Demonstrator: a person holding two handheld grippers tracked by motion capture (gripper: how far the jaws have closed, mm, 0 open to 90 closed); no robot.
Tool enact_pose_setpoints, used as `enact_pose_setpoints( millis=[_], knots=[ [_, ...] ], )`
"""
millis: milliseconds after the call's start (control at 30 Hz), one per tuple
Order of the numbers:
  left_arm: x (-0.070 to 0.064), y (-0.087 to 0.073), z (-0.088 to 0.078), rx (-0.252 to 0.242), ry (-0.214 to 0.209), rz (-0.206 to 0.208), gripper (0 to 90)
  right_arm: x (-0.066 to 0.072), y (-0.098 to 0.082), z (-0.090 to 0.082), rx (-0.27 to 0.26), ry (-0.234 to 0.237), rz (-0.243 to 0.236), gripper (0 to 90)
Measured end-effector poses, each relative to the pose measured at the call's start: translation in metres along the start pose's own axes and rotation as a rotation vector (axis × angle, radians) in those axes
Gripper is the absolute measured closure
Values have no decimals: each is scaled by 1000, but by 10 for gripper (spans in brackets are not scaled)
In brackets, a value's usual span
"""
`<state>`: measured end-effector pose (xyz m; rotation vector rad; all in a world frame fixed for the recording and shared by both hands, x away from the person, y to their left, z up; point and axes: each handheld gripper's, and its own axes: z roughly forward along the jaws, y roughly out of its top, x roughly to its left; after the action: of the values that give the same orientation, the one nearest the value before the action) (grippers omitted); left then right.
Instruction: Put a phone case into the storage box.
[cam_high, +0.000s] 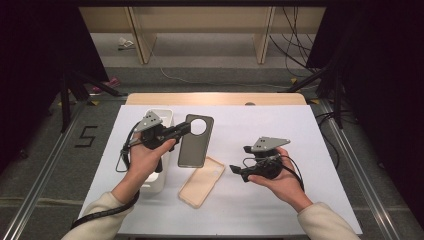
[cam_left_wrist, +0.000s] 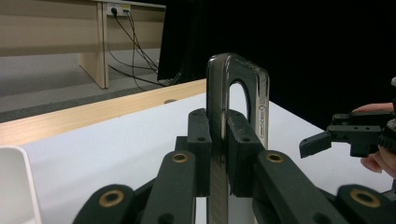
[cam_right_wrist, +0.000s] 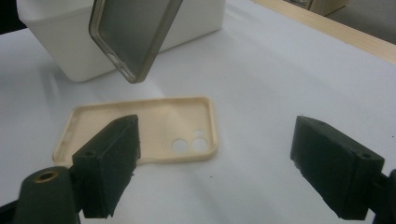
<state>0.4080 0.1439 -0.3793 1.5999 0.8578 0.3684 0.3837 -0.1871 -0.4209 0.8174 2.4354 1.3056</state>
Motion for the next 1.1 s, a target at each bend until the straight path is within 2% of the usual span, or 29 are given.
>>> enact_pose_setpoints(
  millis=[133, 300, 1100],
  knots=[
    [0, 4, -4, -4, 2, 23, 813, 0, -1, -2, -2, -6, 2, 167],
    [4, 10, -9, -16, 9, 31, 813, -1, -2, -2, -6, -8, 7, 167],
    [33, 29, -35, -79, 61, 10, 813, -2, -2, -3, -17, -20, 27, 167]
  ],
)
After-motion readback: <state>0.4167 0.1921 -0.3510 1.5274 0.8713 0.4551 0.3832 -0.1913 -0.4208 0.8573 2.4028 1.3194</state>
